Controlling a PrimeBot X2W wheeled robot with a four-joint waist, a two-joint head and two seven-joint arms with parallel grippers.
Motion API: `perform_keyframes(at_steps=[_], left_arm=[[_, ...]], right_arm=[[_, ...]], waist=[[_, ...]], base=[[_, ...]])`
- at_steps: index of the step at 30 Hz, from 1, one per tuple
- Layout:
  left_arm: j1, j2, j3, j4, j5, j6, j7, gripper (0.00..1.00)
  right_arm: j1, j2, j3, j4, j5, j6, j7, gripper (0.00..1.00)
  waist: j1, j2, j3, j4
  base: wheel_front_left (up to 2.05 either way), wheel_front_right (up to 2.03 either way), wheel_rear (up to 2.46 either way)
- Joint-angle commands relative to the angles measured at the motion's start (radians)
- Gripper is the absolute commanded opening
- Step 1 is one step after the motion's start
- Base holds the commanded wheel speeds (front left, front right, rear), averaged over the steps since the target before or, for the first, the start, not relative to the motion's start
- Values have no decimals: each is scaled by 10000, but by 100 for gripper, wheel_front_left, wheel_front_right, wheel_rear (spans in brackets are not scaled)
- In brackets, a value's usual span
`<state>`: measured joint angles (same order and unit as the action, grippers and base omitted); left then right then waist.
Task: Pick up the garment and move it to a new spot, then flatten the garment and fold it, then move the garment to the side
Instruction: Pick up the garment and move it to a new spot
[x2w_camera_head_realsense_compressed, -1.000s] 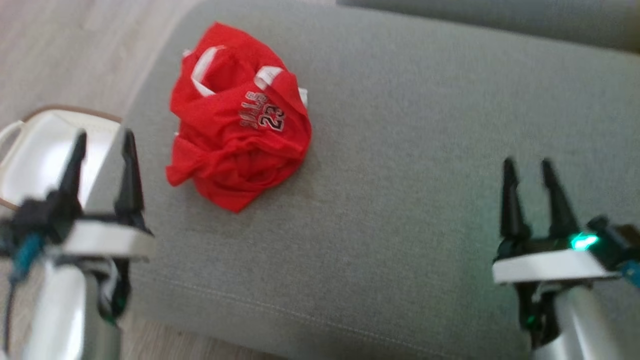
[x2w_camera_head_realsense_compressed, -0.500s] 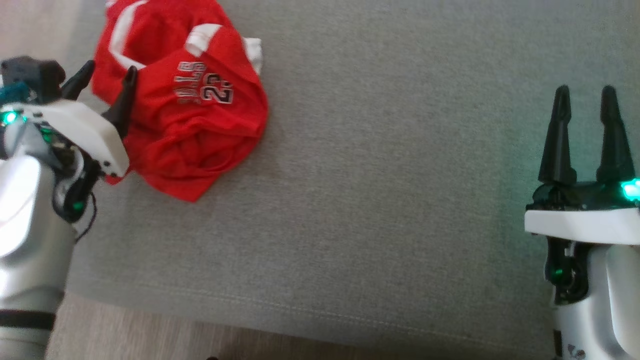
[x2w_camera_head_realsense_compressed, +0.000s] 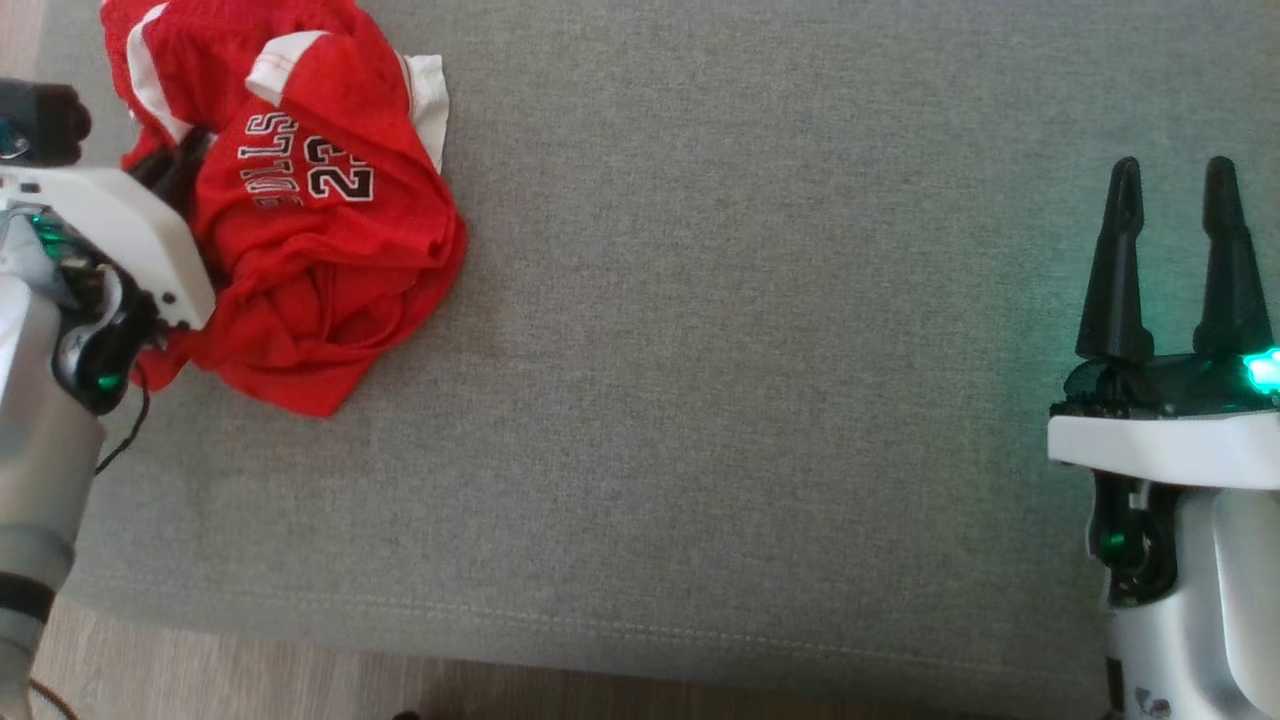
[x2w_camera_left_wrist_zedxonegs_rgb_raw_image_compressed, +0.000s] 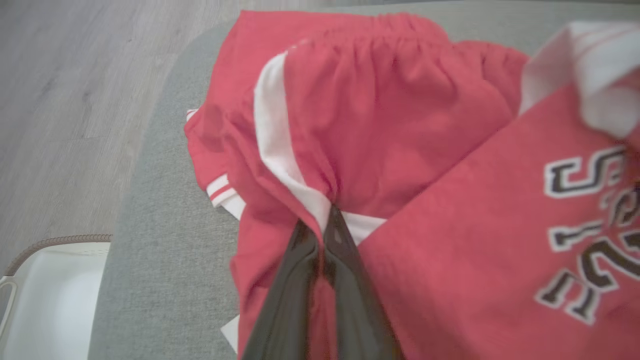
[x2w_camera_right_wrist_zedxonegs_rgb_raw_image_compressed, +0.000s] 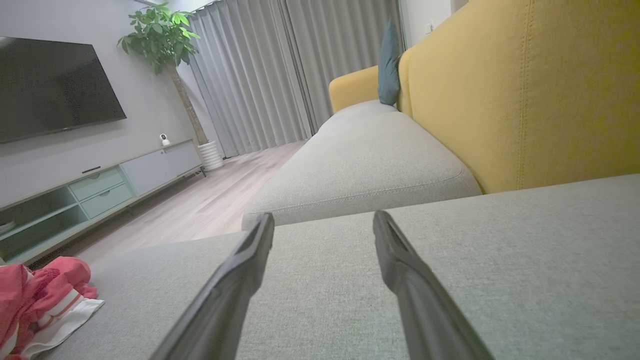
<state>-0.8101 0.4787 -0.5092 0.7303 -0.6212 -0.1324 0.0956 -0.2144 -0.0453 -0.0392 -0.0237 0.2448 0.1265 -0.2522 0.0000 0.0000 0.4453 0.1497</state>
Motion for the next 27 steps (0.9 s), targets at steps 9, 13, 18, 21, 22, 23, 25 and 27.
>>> perform_keyframes(at_steps=[9,13,18,21,22,23,25,27], left_arm=[[-1021,932,576,142,-171,26,-1936,0],[-1125,1081,693,-165,-9,66,-3017,0],[-1376,1086,994,-1135,23,464,-3339,0],[-1263,1084,1252,-1967,59,844,-3455,0],[-1201,1083,1344,-2272,65,975,-3478,0],[-1123,1079,1419,-2577,68,1098,-3493,0],[-929,1044,1475,-3201,60,1272,-3504,0],[-633,894,1398,-4168,-52,1482,-3255,0]], right_arm=[[53,-49,298,-1,221,42,-80,100],[147,-49,420,154,390,42,-89,100],[325,-49,543,254,599,42,-92,100],[465,-49,622,334,718,42,-93,100],[508,-49,663,354,767,42,-93,100],[550,-49,703,370,814,42,-93,100],[631,-49,785,400,907,42,-94,100],[737,-49,937,426,1038,42,-94,100]], waist=[[0,0,-787,-56],[0,0,-1208,-85],[0,0,-1742,-96],[0,0,-2047,-127],[0,0,-2145,-152],[0,0,-2239,-177],[0,0,-2433,-250],[0,0,-2645,-433]], base=[[0,0,0],[0,0,0],[0,0,0],[0,0,0],[0,0,0],[0,0,0],[0,0,0],[0,0,0]])
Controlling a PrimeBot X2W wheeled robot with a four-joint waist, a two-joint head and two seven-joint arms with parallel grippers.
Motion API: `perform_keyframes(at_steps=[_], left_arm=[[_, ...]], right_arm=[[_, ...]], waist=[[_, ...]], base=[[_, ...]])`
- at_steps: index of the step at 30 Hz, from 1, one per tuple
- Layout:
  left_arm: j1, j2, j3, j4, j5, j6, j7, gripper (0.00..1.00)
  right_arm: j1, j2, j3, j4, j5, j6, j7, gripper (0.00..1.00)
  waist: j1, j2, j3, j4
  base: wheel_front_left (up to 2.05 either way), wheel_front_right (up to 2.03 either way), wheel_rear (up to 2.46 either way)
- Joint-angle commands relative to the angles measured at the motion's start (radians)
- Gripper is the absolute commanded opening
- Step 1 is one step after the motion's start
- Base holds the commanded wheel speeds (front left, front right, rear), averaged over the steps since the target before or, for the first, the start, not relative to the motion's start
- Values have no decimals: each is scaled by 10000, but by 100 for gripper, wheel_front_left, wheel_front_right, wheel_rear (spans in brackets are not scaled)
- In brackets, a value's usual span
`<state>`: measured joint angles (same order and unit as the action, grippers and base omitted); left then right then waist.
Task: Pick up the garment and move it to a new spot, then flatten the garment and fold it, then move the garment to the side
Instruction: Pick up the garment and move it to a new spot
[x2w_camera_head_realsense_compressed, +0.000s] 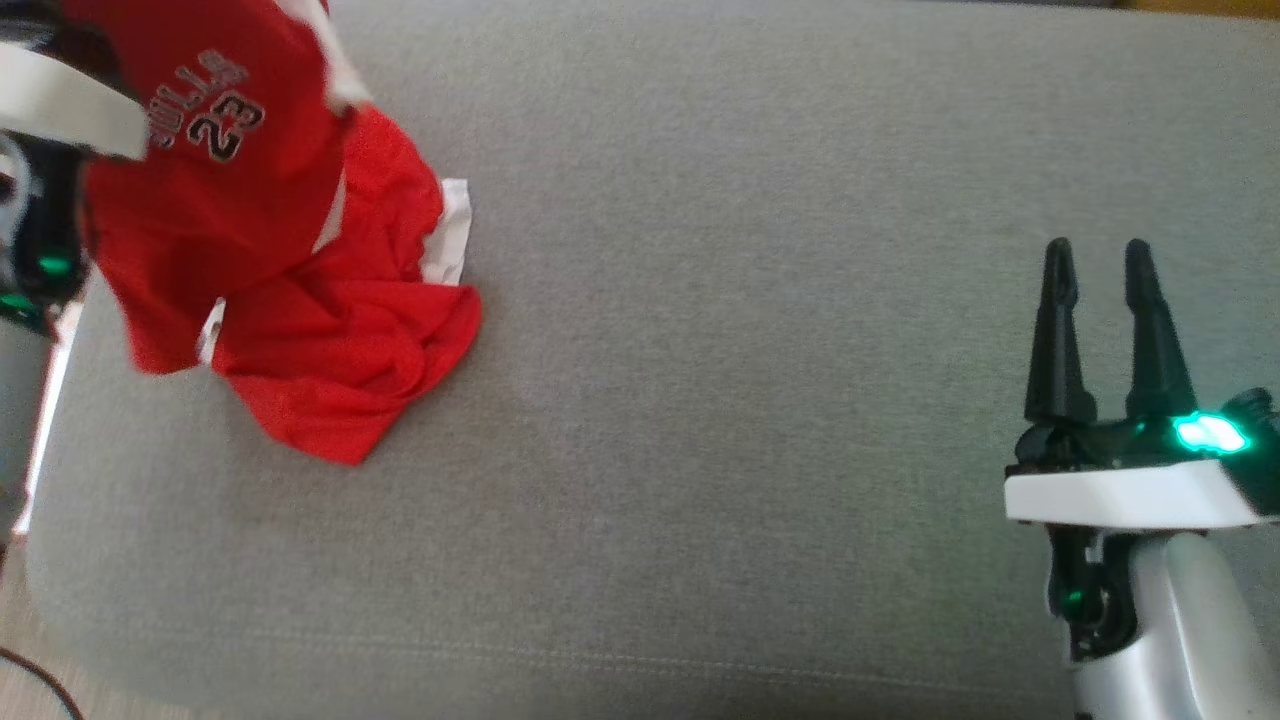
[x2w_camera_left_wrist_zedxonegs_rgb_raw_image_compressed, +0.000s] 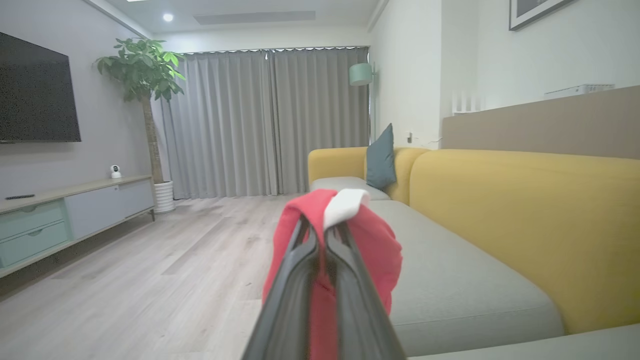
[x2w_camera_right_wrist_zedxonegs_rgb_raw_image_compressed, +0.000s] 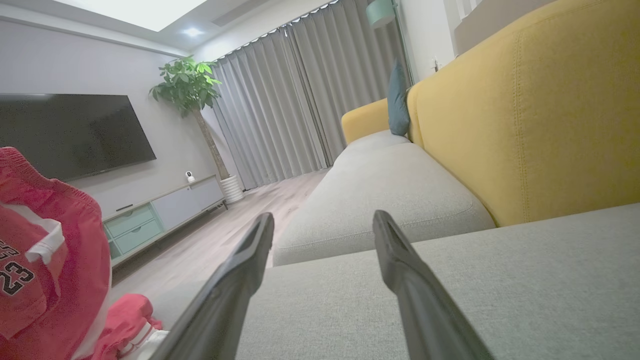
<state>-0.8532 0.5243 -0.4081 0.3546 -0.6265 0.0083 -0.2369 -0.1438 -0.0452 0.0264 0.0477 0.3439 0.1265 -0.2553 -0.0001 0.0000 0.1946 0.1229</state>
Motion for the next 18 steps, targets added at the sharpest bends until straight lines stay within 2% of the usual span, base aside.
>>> perform_keyframes(at_steps=[1,7,11,18], left_arm=[[-120,378,363,-740,-46,166,190,0],[375,-228,-58,-2539,-244,805,1023,0],[542,-644,-443,-3107,-202,1078,1319,0],[706,-1644,-1242,-3116,-11,1500,1463,0]], right_arm=[[45,-50,346,-292,79,42,-63,100],[76,-50,601,-485,267,42,-64,100],[48,-50,657,-596,344,42,-64,100],[-111,-50,719,-875,503,42,-64,100]], waist=[[1,0,-171,-254],[1,0,-212,-1038],[1,0,-122,-1539],[1,0,240,-2873]], base=[[0,0,0],[0,0,0],[0,0,0],[0,0,0]])
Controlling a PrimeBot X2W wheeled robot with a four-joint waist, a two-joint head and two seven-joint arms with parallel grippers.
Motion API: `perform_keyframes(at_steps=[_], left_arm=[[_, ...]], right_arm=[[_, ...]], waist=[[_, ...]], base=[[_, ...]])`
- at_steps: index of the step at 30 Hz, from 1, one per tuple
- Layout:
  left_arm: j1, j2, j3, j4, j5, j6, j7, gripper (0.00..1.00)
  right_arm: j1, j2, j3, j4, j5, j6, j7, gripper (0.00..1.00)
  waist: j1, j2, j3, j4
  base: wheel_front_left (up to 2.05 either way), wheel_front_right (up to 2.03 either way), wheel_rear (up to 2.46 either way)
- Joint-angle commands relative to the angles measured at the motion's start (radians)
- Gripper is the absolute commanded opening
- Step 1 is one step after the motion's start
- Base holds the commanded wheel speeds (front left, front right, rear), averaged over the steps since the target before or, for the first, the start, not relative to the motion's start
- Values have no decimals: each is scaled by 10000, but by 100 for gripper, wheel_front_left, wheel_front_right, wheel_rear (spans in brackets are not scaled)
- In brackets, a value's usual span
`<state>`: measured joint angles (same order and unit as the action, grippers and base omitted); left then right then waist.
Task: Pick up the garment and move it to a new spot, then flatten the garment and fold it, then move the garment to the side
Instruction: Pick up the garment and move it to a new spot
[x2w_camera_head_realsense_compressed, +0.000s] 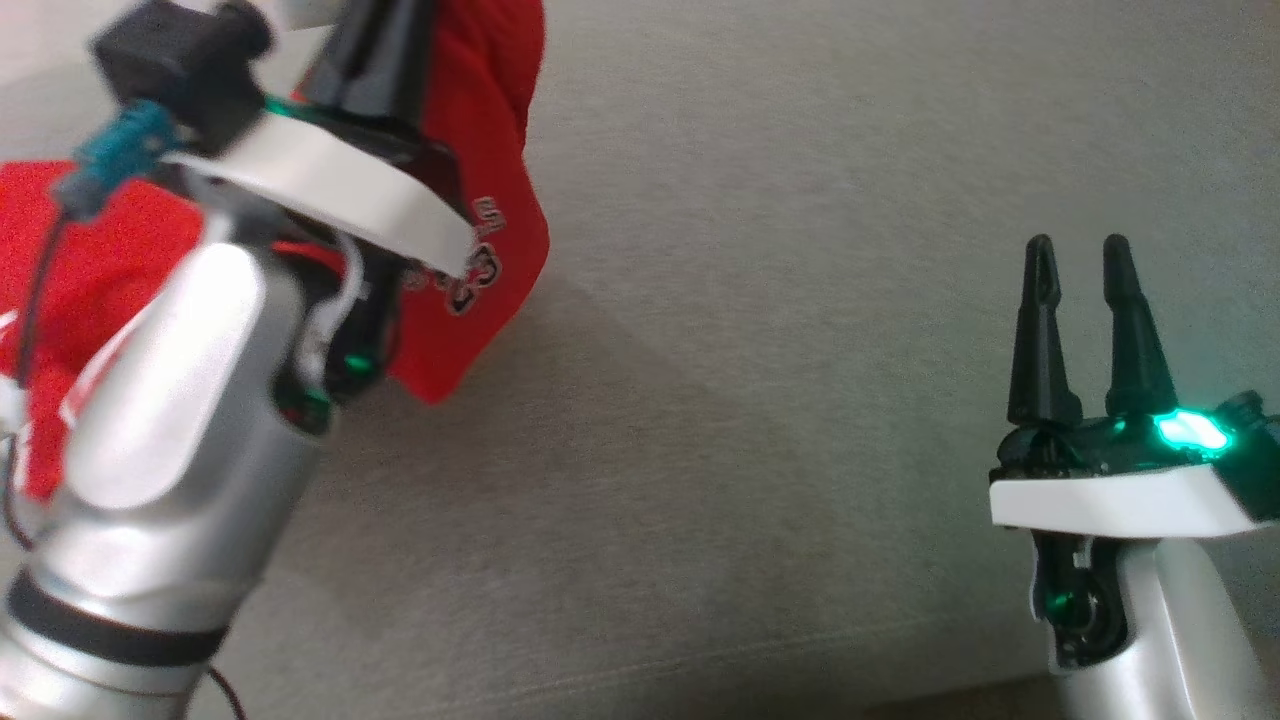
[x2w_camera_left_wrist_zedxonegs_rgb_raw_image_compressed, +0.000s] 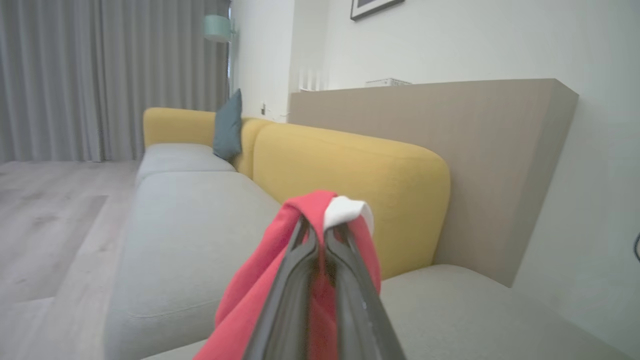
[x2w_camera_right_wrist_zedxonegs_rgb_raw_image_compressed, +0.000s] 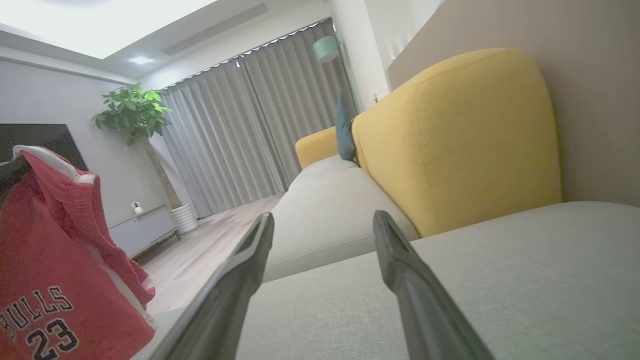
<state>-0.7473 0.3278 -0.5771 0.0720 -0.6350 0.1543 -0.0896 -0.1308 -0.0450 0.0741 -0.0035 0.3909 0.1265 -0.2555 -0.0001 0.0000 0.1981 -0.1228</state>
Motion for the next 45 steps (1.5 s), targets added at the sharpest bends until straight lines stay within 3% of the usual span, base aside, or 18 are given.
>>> perform_keyframes(at_steps=[1,9,10,11,12,16,20,27,33,38,45], left_arm=[[-343,201,336,-231,70,14,-15,0],[-632,-202,-87,668,145,-93,78,0],[-720,-183,-106,912,212,-83,77,13],[-832,-153,-125,1160,328,-76,1,89],[-918,-175,-92,1429,351,-64,-86,100],[-1229,-231,98,2359,434,-64,-671,100],[-1186,-255,335,2852,284,-233,-1199,100],[-149,20,819,2758,280,-437,-1667,100],[1692,131,1520,1711,762,-345,-1716,100],[3254,-160,1984,947,1072,-281,-1718,100],[5268,-1095,2706,-128,1477,-287,-1720,100]], right_arm=[[-267,-52,236,-403,67,42,-62,100],[-481,-52,288,-775,485,42,-62,100],[-491,-52,297,-800,541,42,-62,100],[-495,-52,312,-822,591,42,-62,100],[-495,-52,325,-843,631,42,-62,100],[-439,-52,260,-902,690,42,-62,100],[-409,-52,137,-884,533,42,-62,100],[-391,-52,-205,-615,-73,42,-62,100],[-267,-52,-300,-148,-627,42,-62,100],[-66,-52,-339,237,-839,42,-63,100],[211,-52,-314,891,-1010,42,-63,100]], waist=[[1,0,284,-600],[1,0,1071,-1931],[1,0,1138,-2051],[1,0,1195,-2155],[1,0,1239,-2234],[1,0,1306,-2270],[1,0,1208,-1822],[1,0,680,-237],[1,0,28,1287],[1,0,-436,2107],[1,0,-818,2896]], base=[[0,0,0],[0,0,0],[0,0,0],[0,0,0],[0,0,0],[0,0,0],[0,0,0],[0,0,0],[0,0,0],[0,0,0],[0,0,0]])
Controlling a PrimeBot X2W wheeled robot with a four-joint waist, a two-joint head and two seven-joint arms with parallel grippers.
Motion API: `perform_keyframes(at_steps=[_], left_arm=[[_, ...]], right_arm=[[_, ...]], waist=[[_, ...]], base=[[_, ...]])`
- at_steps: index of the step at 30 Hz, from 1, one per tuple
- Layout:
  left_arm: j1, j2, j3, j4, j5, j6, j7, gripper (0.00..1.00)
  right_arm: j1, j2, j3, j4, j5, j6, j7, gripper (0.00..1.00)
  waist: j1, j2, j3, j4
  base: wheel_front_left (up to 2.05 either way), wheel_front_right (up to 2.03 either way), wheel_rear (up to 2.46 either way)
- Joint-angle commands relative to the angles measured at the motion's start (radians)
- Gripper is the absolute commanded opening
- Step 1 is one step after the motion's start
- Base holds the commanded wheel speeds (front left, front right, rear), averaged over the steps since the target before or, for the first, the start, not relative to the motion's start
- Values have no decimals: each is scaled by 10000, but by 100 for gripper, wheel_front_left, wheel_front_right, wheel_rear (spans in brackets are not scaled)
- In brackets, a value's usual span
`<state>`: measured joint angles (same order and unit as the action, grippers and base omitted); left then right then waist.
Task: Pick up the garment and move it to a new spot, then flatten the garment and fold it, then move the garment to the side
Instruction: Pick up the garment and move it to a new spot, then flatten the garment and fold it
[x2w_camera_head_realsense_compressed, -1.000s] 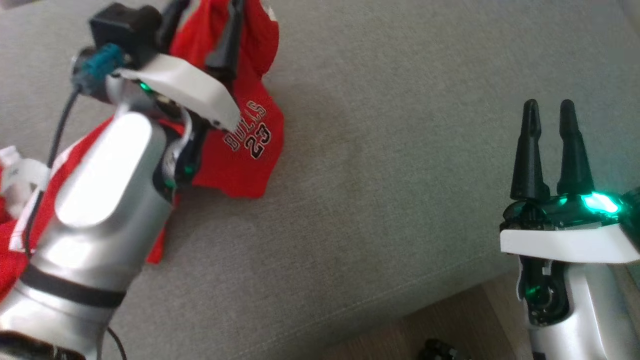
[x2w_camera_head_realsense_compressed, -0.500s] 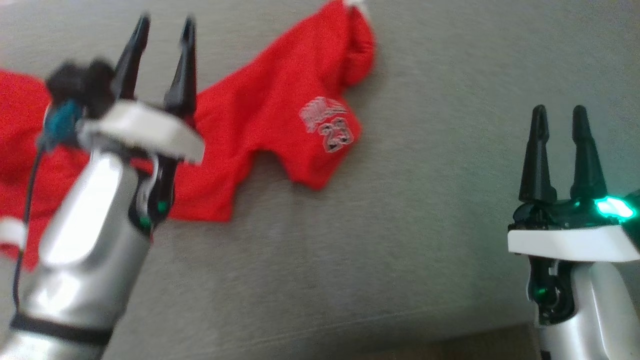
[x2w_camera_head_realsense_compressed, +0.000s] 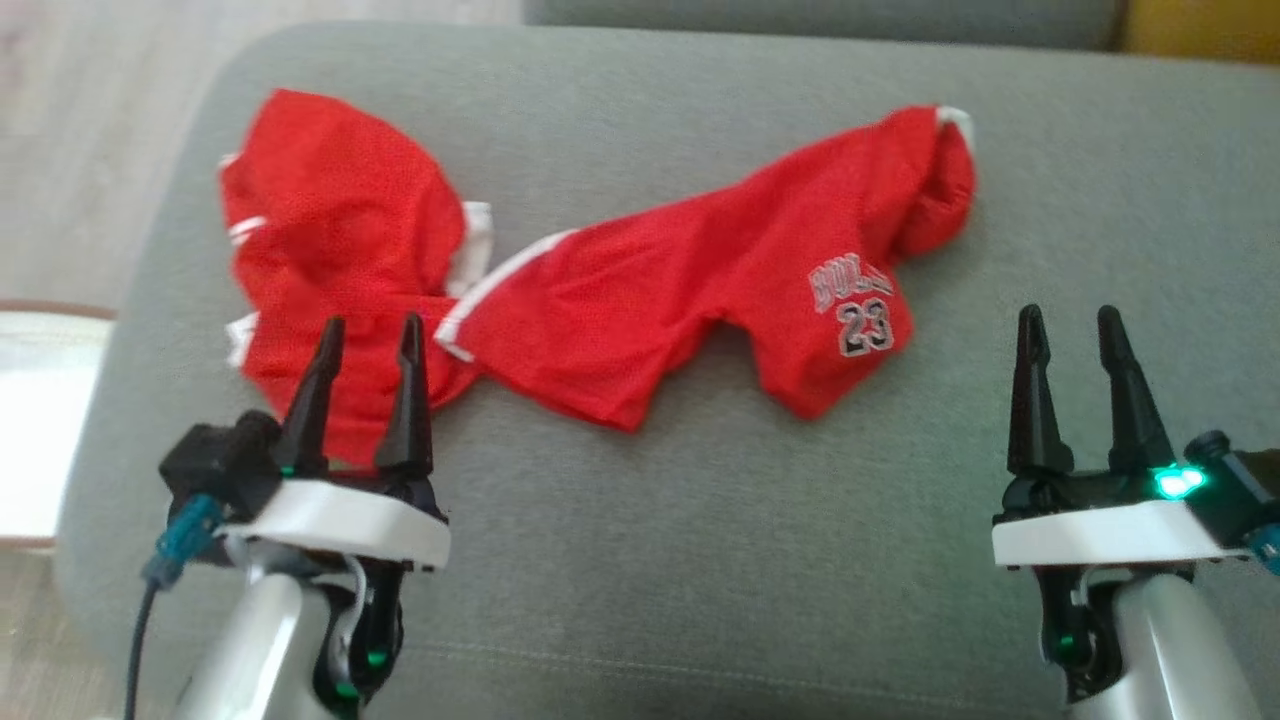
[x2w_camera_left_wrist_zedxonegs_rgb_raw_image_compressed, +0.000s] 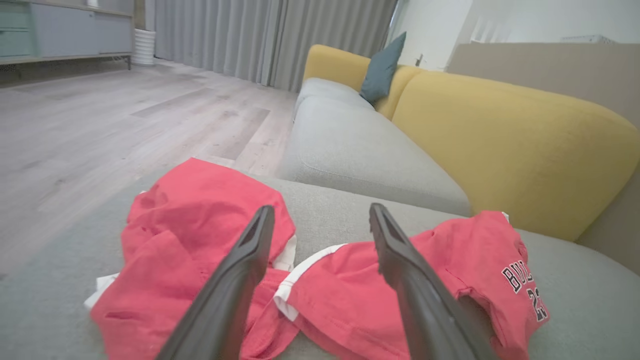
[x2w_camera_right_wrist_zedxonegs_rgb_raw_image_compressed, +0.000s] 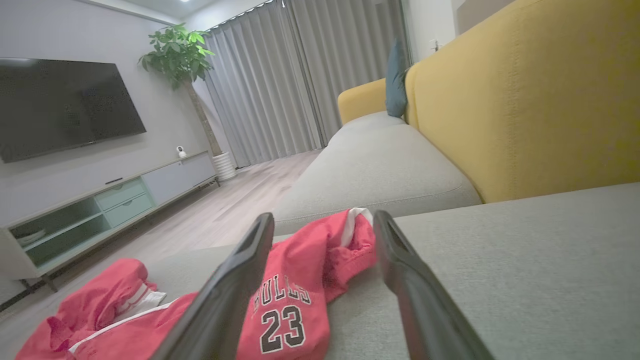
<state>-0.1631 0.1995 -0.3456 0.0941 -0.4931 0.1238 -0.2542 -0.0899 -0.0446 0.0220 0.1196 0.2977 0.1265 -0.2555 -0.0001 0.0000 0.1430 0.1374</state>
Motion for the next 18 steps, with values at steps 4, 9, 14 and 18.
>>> perform_keyframes(at_steps=[4,9,14,18], left_arm=[[-290,-181,611,-458,404,-217,-75,100],[-249,-558,749,-370,811,-561,-75,100],[-225,-887,930,-164,987,-873,-75,100],[-222,-1105,1028,42,1085,-1102,-75,100]], right_arm=[[-201,-56,315,-129,-170,42,-63,100],[-283,-56,782,29,-531,42,-54,100],[-695,-56,2064,94,-723,42,712,100],[-1242,-56,3275,477,-1911,42,1558,100]], waist=[[1,0,-320,477],[1,0,-300,661],[1,0,-91,998],[1,0,61,1404]], base=[[0,0,0],[0,0,0],[0,0,0],[0,0,0]])
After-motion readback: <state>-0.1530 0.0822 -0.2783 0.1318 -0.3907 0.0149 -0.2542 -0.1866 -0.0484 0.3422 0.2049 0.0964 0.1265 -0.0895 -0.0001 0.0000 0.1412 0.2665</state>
